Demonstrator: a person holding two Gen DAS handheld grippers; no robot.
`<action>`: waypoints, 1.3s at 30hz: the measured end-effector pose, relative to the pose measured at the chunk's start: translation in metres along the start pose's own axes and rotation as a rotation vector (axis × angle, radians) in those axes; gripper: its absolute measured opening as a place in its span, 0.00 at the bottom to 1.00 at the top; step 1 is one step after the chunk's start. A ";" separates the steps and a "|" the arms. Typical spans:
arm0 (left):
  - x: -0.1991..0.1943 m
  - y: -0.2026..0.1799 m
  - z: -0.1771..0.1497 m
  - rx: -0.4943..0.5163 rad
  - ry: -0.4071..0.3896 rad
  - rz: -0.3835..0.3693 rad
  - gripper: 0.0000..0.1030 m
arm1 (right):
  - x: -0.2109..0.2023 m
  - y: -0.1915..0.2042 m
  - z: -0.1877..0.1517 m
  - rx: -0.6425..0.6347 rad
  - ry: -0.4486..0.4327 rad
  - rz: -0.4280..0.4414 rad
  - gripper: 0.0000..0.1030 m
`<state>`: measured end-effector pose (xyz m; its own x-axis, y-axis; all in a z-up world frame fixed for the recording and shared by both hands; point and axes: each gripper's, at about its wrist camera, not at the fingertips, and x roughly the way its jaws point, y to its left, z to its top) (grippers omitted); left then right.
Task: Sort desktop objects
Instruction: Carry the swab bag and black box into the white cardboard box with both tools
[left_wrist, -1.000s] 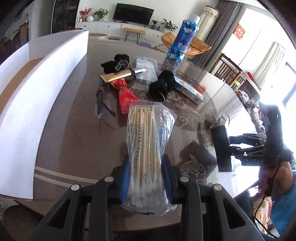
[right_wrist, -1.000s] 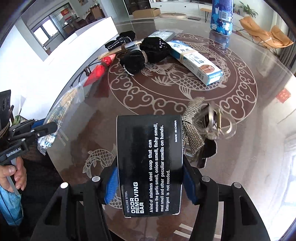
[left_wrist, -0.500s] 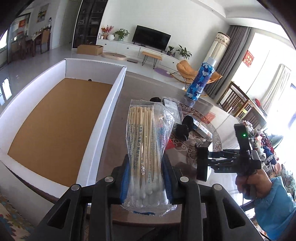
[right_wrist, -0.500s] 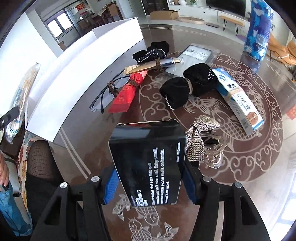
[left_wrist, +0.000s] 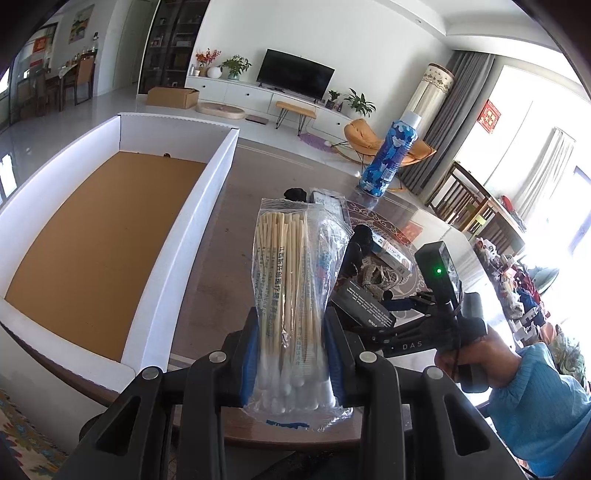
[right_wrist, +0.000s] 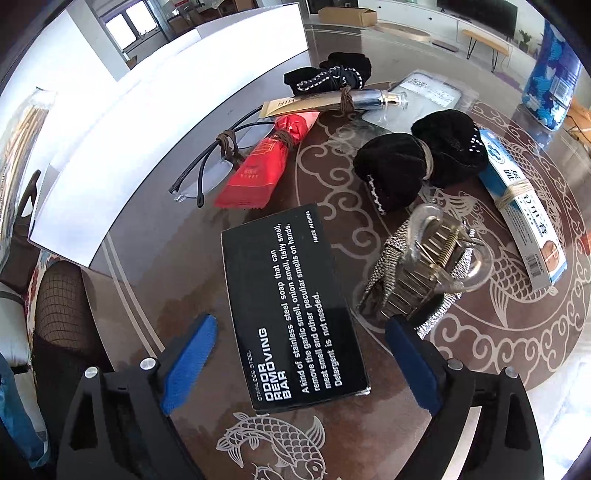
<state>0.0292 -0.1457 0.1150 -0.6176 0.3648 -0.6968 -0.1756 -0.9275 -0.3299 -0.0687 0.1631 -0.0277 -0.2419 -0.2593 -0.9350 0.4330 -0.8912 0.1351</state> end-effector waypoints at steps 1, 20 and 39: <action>-0.001 -0.001 -0.001 0.002 -0.001 -0.001 0.31 | 0.001 0.004 0.000 -0.023 0.000 -0.030 0.84; -0.045 0.098 0.034 -0.141 -0.107 0.153 0.31 | -0.111 0.073 0.052 -0.038 -0.251 0.132 0.58; 0.029 0.255 0.059 -0.314 0.046 0.472 0.31 | 0.039 0.316 0.181 -0.478 -0.216 0.064 0.58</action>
<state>-0.0787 -0.3761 0.0484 -0.5381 -0.0740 -0.8397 0.3526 -0.9246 -0.1444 -0.0983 -0.1962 0.0377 -0.3541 -0.4231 -0.8340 0.7880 -0.6153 -0.0224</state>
